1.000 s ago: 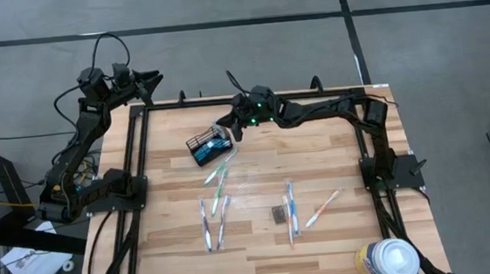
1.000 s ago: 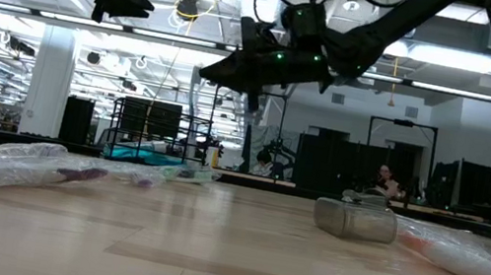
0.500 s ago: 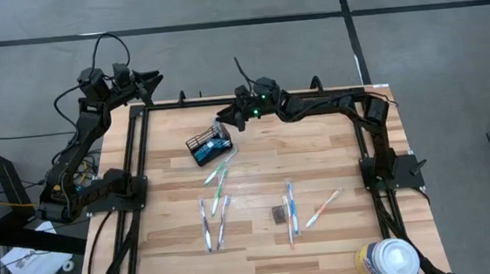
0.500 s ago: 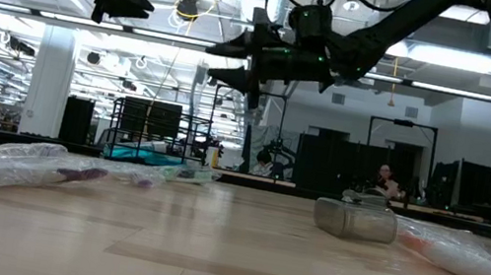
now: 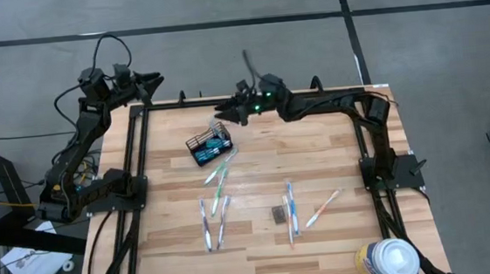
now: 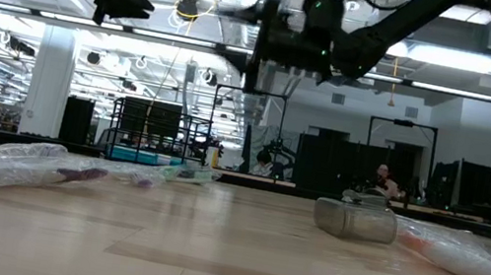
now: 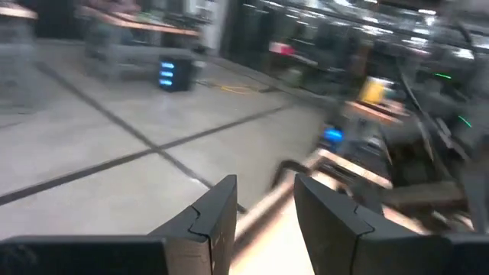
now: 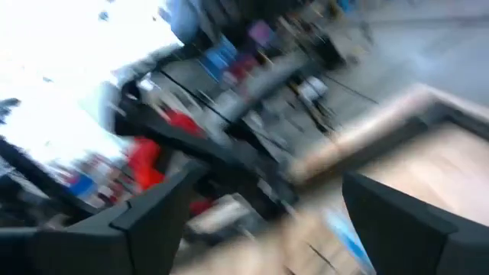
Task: Pick & Place toothbrushing station
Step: Put the blue toothbrush into the black organizer
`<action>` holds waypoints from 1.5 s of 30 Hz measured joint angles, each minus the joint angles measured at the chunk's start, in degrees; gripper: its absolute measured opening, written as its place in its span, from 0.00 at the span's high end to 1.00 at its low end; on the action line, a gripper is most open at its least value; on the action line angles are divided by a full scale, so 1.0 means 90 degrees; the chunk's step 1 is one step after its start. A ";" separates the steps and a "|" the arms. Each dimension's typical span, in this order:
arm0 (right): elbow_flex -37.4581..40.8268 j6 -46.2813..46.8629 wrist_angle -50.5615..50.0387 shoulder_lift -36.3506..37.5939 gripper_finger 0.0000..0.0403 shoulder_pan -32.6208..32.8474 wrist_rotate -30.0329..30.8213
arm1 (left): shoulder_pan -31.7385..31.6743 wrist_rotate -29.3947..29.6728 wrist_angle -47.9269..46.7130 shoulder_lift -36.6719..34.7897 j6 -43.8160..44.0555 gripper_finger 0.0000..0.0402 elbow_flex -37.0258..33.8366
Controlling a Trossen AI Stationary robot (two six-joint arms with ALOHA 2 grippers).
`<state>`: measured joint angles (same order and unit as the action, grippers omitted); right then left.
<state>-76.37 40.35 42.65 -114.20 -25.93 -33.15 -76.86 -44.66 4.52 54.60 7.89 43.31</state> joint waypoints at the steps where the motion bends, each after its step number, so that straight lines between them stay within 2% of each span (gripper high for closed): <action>1: -0.0020 0.0234 0.0282 0.0077 0.21 0.0008 -0.0011 | 0.0044 -0.0378 -0.0015 0.0035 0.0001 0.68 0.0001; 4: -0.0018 0.0714 0.0307 0.0536 0.25 0.0070 -0.0179 | 0.0388 -0.1584 -0.0151 0.0137 0.0390 0.68 0.0002; 7: -0.0018 0.0586 -0.0874 0.1257 0.29 0.0311 -0.0344 | 0.1249 -0.1736 -0.0357 0.0154 0.0523 0.68 0.0005; 10: -0.0025 -0.0184 -0.3425 0.2094 0.33 0.0666 -0.0246 | 0.2290 -0.1125 -0.0384 0.0154 0.0405 0.68 0.0005; 13: -0.0025 -0.0711 -0.6495 0.2776 0.35 0.1183 0.0814 | 0.3254 -0.0146 -0.0365 0.0194 0.0252 0.68 0.0005; 16: -0.0018 -0.0066 -0.9053 0.3125 0.35 0.1926 0.2197 | 0.4099 0.0761 -0.0372 0.0358 0.0222 0.68 0.0005; 19: -0.0006 0.1154 -1.0381 0.3150 0.35 0.2717 0.3055 | 0.4618 0.1182 -0.0345 0.0536 0.0253 0.68 0.0005; 23: 0.0064 0.2589 -1.0696 0.2888 0.35 0.3470 0.3868 | 0.4983 0.1255 -0.0344 0.0825 0.0271 0.68 0.0003; 28: 0.0528 0.3756 -1.0601 0.2189 0.35 0.3782 0.3990 | 0.5183 0.1459 -0.0272 0.0921 -0.0004 0.68 0.0002; 32: 0.0991 0.4085 -0.9757 0.1720 0.35 0.3815 0.3536 | 0.5081 0.1656 -0.0170 0.0761 -0.0188 0.69 0.0013; 36: 0.1293 0.4451 -0.8900 0.1499 0.35 0.3779 0.3474 | 0.4759 0.1695 -0.0150 0.0367 -0.0186 0.72 0.0117; 45: 0.1313 0.4329 -0.9293 0.1436 0.35 0.3553 0.3472 | 0.3871 0.1604 -0.0350 -0.0347 -0.0183 0.77 0.0148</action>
<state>-64.55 79.32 -40.98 -101.28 6.04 -1.90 -42.02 -30.22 1.38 51.47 6.24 44.64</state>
